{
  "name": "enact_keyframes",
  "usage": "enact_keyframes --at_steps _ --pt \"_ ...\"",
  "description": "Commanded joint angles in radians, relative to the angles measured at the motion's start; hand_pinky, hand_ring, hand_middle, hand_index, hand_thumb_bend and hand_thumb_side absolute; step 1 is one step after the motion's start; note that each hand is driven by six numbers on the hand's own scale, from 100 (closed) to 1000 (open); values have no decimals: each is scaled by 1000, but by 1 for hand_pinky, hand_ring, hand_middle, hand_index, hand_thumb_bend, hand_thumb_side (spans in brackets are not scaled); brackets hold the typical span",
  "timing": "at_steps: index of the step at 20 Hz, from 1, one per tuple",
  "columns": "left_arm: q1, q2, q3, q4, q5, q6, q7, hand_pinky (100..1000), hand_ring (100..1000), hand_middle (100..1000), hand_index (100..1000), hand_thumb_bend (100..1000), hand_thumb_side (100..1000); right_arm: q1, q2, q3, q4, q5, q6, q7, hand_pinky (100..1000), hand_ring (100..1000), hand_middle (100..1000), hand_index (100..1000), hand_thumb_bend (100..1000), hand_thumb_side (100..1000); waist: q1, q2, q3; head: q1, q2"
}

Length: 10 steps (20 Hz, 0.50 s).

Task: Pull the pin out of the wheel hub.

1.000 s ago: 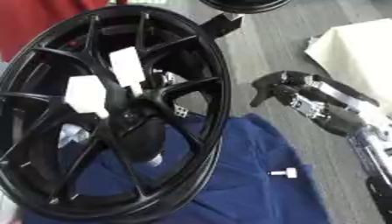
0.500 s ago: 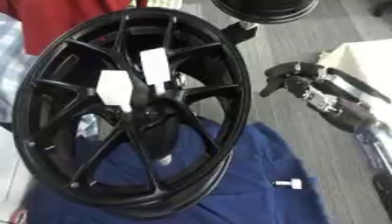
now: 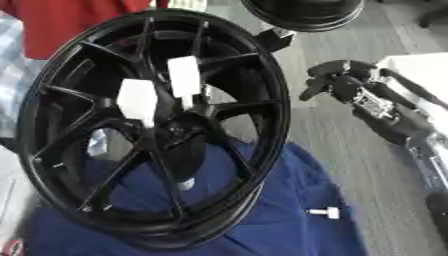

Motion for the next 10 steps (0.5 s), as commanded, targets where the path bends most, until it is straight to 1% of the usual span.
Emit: enact_keyframes --at_steps 1,2,4,5,6,8,9,10 --pt "-4 36 23 -26 -46 21 6 942 887 859 929 122 932 -8 -13 -9 -21 -7 -5 2 1000 725 623 810 100 623 2 -21 0 1 5" --pt "-4 33 22 -30 -47 23 8 937 884 858 929 100 921 -7 -12 -9 -21 -6 -6 3 1000 725 623 811 100 623 0 -20 -1 1 5" --pt "-6 27 22 -37 -32 20 8 931 881 856 923 100 804 -4 -12 -11 -21 -4 -10 1 1000 725 622 810 100 622 -2 -20 -1 1 5" --pt "-6 26 20 -40 -20 16 2 933 885 864 926 100 723 -3 -11 -12 -21 -4 -11 -1 1000 725 622 811 100 623 -3 -20 -1 0 5" --pt "-6 25 18 -42 -7 12 -7 932 886 870 927 100 700 -2 -11 -13 -21 -4 -12 -2 1000 725 622 810 100 624 -3 -20 -1 -1 5" --pt "-7 24 20 -47 21 5 -14 926 880 860 920 100 765 -2 -10 -13 -21 -3 -12 -3 1000 725 622 810 100 624 -4 -19 0 -1 5" --pt "-7 25 20 -49 29 5 -14 914 869 838 907 100 802 -2 -10 -13 -21 -3 -11 -3 1000 725 622 811 100 624 -4 -19 0 -1 5" --pt "-7 25 20 -51 35 6 -13 906 862 826 898 100 801 -3 -10 -12 -21 -3 -11 -3 1000 725 622 811 100 624 -4 -19 1 0 5"
